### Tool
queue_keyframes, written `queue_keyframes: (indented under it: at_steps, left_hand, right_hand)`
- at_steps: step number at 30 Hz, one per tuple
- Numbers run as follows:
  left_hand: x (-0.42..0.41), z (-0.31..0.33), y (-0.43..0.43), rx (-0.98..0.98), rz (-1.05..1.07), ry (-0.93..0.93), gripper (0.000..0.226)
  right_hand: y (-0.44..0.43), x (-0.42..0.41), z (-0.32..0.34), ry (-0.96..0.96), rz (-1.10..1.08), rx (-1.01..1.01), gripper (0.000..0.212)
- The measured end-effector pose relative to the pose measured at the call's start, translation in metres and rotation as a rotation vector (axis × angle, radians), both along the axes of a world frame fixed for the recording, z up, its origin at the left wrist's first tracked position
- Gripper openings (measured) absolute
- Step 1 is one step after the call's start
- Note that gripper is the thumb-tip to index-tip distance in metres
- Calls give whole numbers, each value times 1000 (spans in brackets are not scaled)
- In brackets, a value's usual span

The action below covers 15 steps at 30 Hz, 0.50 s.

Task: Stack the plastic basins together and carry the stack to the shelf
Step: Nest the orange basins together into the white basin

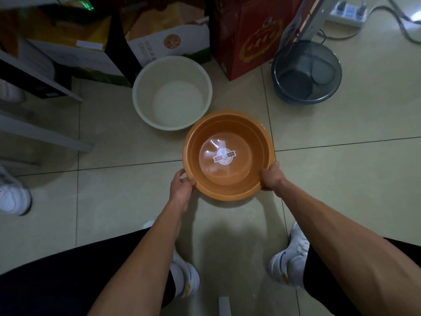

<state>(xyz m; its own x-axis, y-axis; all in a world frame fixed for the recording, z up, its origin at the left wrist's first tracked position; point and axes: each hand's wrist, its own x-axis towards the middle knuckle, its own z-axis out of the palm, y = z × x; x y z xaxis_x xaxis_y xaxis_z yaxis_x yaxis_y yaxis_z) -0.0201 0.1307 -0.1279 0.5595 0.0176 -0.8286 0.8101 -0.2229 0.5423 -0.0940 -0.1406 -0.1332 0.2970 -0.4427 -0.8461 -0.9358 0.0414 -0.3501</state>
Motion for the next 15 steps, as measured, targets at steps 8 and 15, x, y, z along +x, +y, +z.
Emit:
queue_keyframes:
  at_steps: [8,15]
  left_hand:
    - [16,59,-6,100,90,-327,37]
    - [82,100,-5,78,368,-571,34]
  right_hand:
    - [49,-13,42,-274,-139,-334,25]
    - [60,74,79,-586,-151,-383,45]
